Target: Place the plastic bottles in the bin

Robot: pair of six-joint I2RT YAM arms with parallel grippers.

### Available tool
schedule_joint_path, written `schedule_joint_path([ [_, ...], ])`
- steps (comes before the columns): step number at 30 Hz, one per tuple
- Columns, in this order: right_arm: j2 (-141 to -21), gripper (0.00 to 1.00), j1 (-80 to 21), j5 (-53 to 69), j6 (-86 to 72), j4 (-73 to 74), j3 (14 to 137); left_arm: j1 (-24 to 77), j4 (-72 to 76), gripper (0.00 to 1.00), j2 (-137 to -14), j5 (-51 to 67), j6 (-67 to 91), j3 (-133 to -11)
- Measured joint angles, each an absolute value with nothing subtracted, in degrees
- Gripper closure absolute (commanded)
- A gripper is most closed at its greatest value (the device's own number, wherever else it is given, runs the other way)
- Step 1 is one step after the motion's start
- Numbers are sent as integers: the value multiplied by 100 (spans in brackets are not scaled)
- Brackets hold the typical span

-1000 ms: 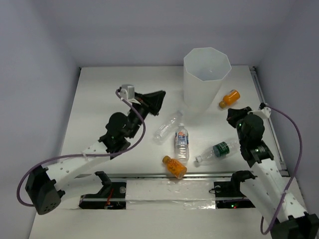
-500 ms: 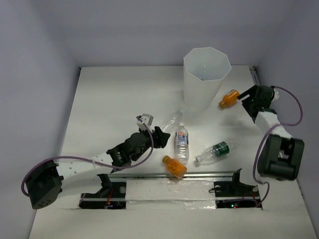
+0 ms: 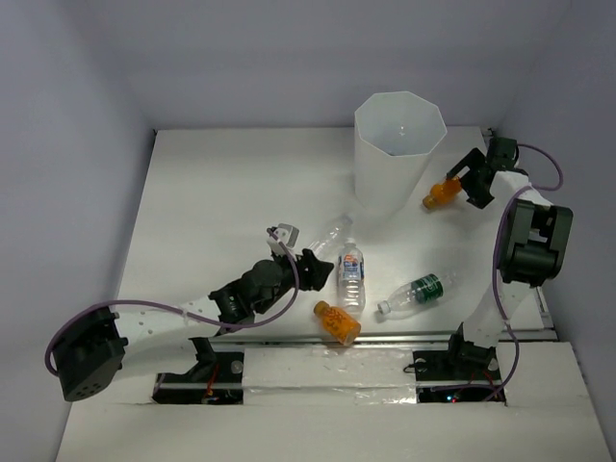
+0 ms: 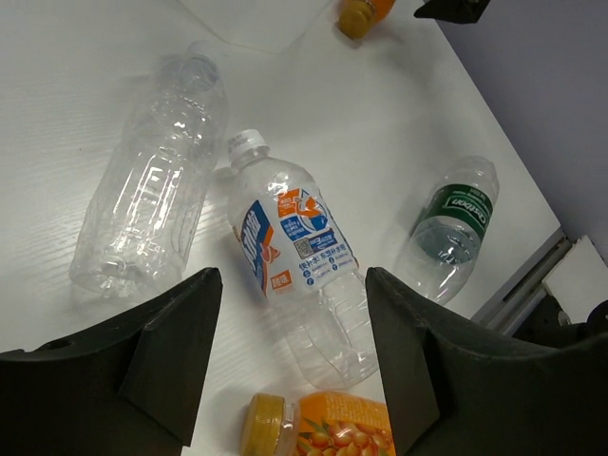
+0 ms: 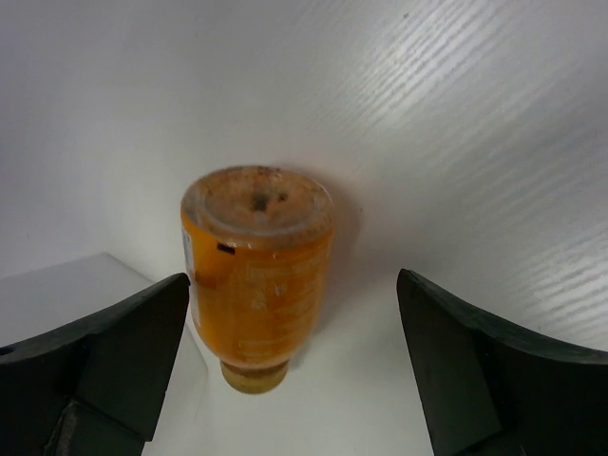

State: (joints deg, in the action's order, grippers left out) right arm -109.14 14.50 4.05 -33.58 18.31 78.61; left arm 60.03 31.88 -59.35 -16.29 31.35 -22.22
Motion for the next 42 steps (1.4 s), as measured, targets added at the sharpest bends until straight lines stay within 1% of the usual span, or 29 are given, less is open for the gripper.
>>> schedule_joint_path([
  [3,-11181,7,1450,375,-3339,2014,8250,6003,3277,39,-6055,-1535,3138,-2211],
  [5,-11310,8,1450,368,-3339,2176,8440,6003,3321,36,-6123,-1516,3135,-2211],
  [6,-11386,8,1450,366,-3341,2259,8534,6003,3336,34,-6152,-1514,3135,-2211],
  [7,-11483,8,1450,368,-3343,2368,8665,6003,3350,29,-6184,-1514,3135,-2211],
  [8,-11570,9,1450,366,-3343,2416,8764,6003,3361,28,-6217,-1507,3131,-2211],
  [11,-11867,15,1417,338,-3369,2574,9017,6003,3363,24,-6329,-1503,3133,-2211],
  [12,-11937,18,1415,318,-3389,2604,9043,6003,3365,23,-6377,-1503,3138,-2211],
  [14,-12018,19,1409,296,-3428,2740,9052,6003,3365,21,-6462,-1496,3135,-2211],
  [17,-12049,28,1389,255,-3468,2875,9054,6003,3354,21,-6726,-1444,3133,-2259],
  [18,-12046,36,1385,248,-3472,2899,9059,6003,3345,21,-6847,-1404,3133,-2307],
  [19,-12046,38,1385,242,-3468,2906,9061,6010,3339,20,-6960,-1365,3131,-2362],
  [20,-12046,35,1382,231,-3481,2904,9061,6025,3330,20,-7083,-1343,3122,-2429],
  [21,-12046,23,1382,228,-3500,2888,9050,6042,3321,20,-7190,-1326,3116,-2495],
  [22,-12040,14,1380,226,-3520,2845,9017,6071,3317,20,-7303,-1295,3111,-2569],
  [24,-11981,4,1382,242,-3509,2751,8962,6117,3312,20,-7467,-1258,3107,-2679],
  [28,-11754,4,1380,209,-3398,2692,8761,6182,3319,19,-7559,-1249,3103,-2755],
  [32,-11297,5,1380,209,-3188,2613,8265,6184,3330,19,-7559,-1253,3098,-2783],
  [37,-10816,5,1380,158,-3079,2480,7948,6182,3347,19,-7625,-1260,3089,-2869],
  [42,-10075,6,1380,56,-2932,2088,7242,6182,3352,19,-7620,-1295,3063,-2897],
])
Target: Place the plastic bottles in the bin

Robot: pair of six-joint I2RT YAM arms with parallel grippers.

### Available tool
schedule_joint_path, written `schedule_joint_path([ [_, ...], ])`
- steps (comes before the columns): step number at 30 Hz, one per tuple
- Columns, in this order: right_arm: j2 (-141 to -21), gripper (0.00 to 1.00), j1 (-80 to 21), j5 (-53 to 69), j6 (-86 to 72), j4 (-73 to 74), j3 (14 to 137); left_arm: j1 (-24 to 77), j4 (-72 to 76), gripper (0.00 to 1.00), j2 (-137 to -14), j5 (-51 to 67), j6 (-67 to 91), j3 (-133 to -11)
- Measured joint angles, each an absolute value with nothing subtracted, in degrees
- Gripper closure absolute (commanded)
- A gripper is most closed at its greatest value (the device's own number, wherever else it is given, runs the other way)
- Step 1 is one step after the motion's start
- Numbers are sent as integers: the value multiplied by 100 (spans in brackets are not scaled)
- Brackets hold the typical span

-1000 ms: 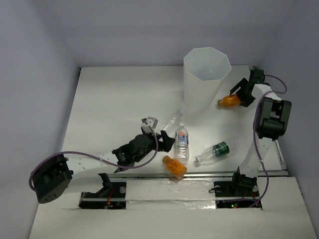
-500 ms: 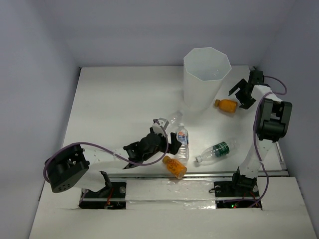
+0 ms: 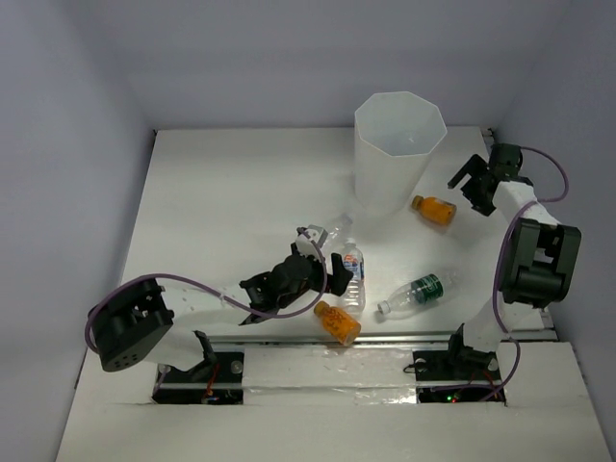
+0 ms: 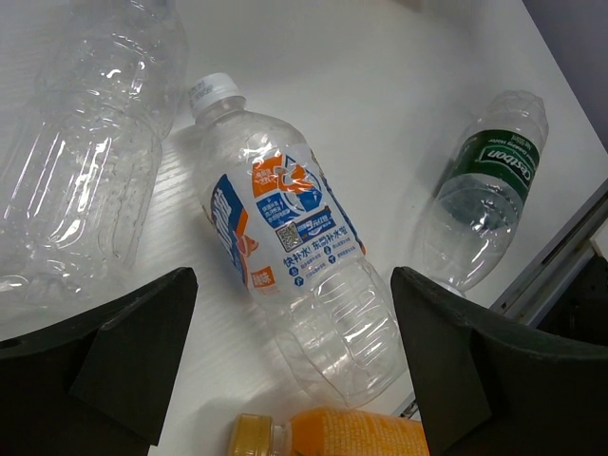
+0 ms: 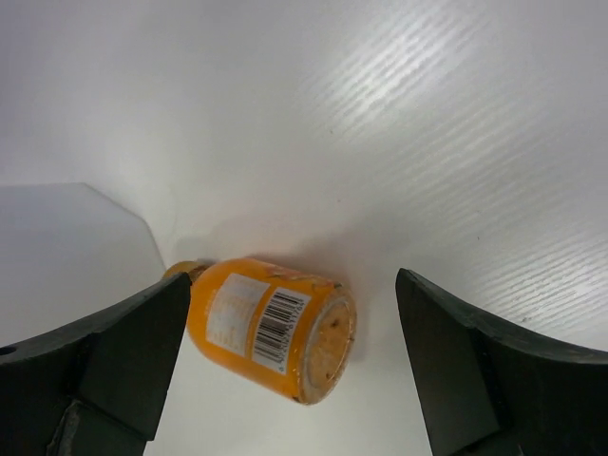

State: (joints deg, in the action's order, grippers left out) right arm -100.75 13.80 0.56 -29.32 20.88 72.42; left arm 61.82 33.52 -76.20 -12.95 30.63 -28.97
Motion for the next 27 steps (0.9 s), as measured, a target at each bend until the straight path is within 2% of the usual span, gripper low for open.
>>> schedule_joint_path([
  [4,-9885,9,1380,215,-2556,1962,7312,6182,3356,19,-7572,-1347,3039,-2897],
  [16,-10838,14,1232,1035,-2130,2163,7655,6182,3393,19,-7437,-1378,2998,-2884],
  [21,-10746,14,1229,1208,-2097,2185,7561,6182,3476,19,-7437,-1358,2995,-2871],
  [27,-10156,10,1229,1308,-2147,2016,6904,6182,3503,19,-7437,-1304,2998,-2851],
])
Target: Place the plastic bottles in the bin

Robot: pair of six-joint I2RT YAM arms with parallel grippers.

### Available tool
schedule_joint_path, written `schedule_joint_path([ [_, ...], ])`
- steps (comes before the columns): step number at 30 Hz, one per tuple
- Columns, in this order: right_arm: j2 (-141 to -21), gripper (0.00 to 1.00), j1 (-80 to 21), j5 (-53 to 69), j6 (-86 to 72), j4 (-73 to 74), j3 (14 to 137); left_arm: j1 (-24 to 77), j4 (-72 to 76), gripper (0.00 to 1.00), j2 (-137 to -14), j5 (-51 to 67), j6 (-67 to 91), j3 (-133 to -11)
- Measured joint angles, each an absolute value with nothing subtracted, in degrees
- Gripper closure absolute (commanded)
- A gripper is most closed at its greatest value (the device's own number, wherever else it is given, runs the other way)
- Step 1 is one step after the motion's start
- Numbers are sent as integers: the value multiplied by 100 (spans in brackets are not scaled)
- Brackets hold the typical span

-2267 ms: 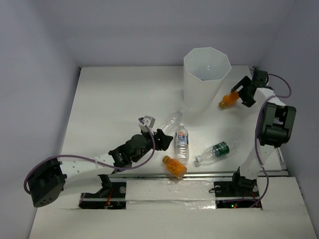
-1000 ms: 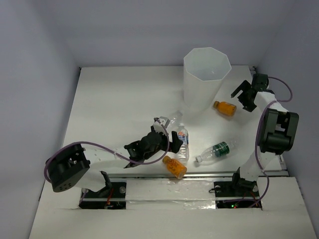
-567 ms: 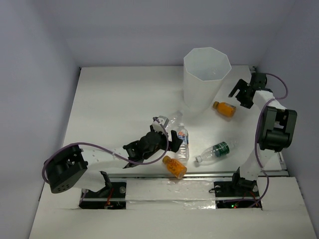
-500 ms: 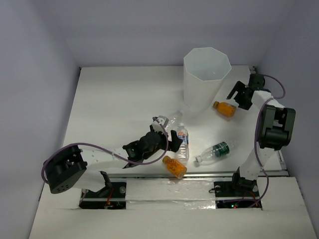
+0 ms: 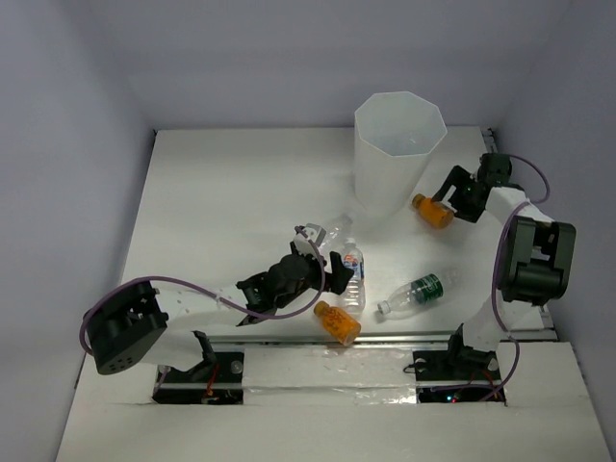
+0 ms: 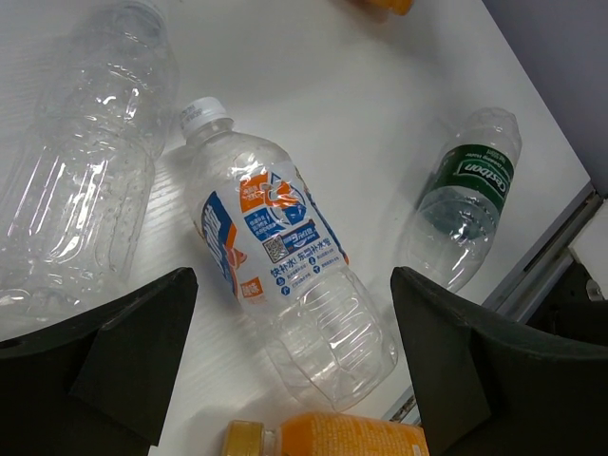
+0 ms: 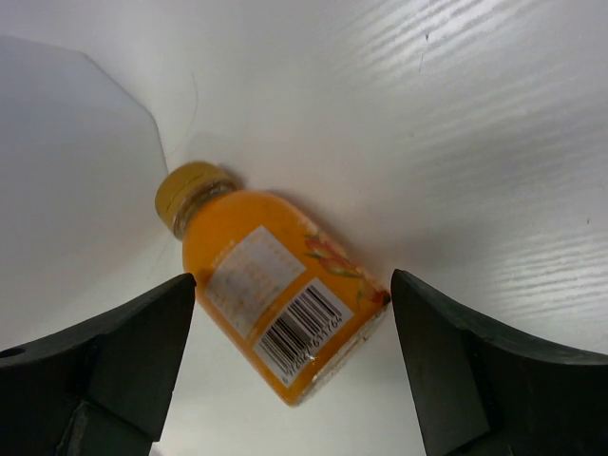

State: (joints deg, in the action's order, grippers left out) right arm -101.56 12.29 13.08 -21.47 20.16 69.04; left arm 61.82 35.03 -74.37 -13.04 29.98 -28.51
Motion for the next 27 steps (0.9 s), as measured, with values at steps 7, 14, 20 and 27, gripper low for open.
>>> schedule_joint_path([
  [7,-9544,6,1177,1420,-2272,1715,6106,6182,3597,20,-7437,-1245,3002,-2788],
  [14,-9494,11,923,1439,-2290,1581,5920,6182,3623,20,-7437,-1232,3002,-2777],
  [20,-9544,20,849,1367,-2270,1708,6005,6182,3621,20,-7441,-1225,3002,-2777],
  [27,-9677,30,849,1083,-2263,1920,6149,6182,3614,19,-7546,-1232,3000,-2777],
])
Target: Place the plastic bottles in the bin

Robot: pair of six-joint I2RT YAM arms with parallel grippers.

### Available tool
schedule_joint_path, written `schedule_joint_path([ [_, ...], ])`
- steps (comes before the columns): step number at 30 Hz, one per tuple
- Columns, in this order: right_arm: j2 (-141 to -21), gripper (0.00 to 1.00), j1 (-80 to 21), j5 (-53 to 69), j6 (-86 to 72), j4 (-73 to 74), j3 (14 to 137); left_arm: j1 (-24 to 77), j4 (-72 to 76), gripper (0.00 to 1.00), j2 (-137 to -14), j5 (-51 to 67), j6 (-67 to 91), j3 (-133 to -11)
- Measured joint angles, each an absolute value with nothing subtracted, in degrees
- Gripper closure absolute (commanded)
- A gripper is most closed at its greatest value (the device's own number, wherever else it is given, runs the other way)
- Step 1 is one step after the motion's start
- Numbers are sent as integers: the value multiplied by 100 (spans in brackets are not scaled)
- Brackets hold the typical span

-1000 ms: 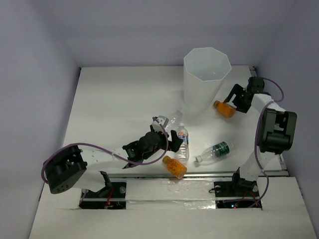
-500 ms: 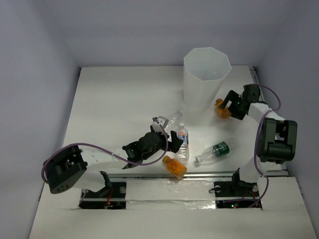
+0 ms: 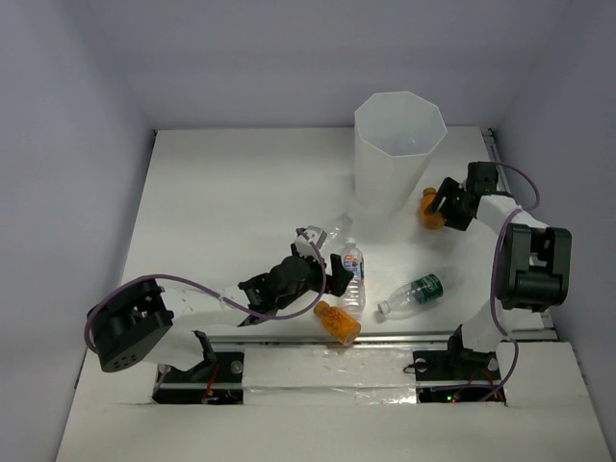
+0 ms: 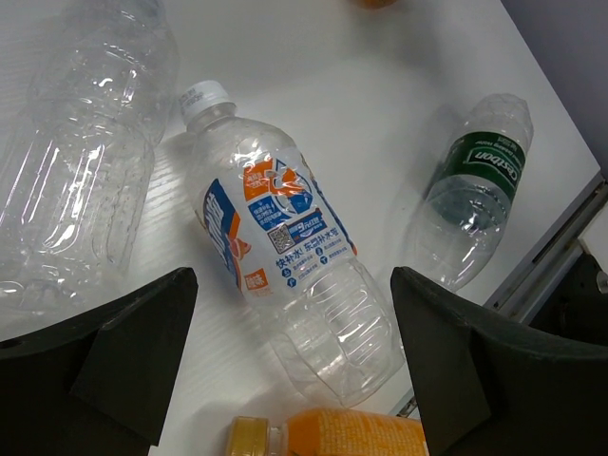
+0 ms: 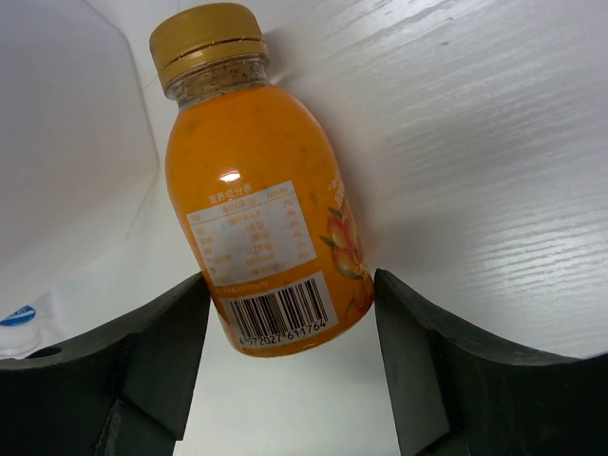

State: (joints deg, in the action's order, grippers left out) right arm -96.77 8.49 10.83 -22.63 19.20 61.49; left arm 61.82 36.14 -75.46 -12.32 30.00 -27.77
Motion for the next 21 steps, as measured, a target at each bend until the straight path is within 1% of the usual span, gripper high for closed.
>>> schedule_joint_path([
  [1,-9682,39,849,1028,-2263,1935,6145,6182,3612,19,-7577,-1243,3000,-2777],
  [3,-9671,41,849,939,-2272,1920,6121,6182,3566,19,-7625,-1291,3000,-2777],
  [4,-9631,47,845,917,-2276,1879,6071,6182,3527,19,-7638,-1332,3000,-2779],
  [5,-9577,50,834,884,-2292,1844,6012,6182,3485,19,-7644,-1367,3000,-2779],
  [12,-9061,52,816,832,-2394,1734,5802,6182,3354,19,-7644,-1420,3000,-2842],
  [15,-8674,52,816,703,-2504,1540,5513,6182,3308,18,-7697,-1417,2998,-2934],
  [18,-7832,52,814,484,-2683,1483,4945,6182,3269,19,-7762,-1406,2998,-3035],
  [21,-6619,52,816,329,-2838,1599,4528,6182,3210,20,-7839,-1382,3000,-3140],
])
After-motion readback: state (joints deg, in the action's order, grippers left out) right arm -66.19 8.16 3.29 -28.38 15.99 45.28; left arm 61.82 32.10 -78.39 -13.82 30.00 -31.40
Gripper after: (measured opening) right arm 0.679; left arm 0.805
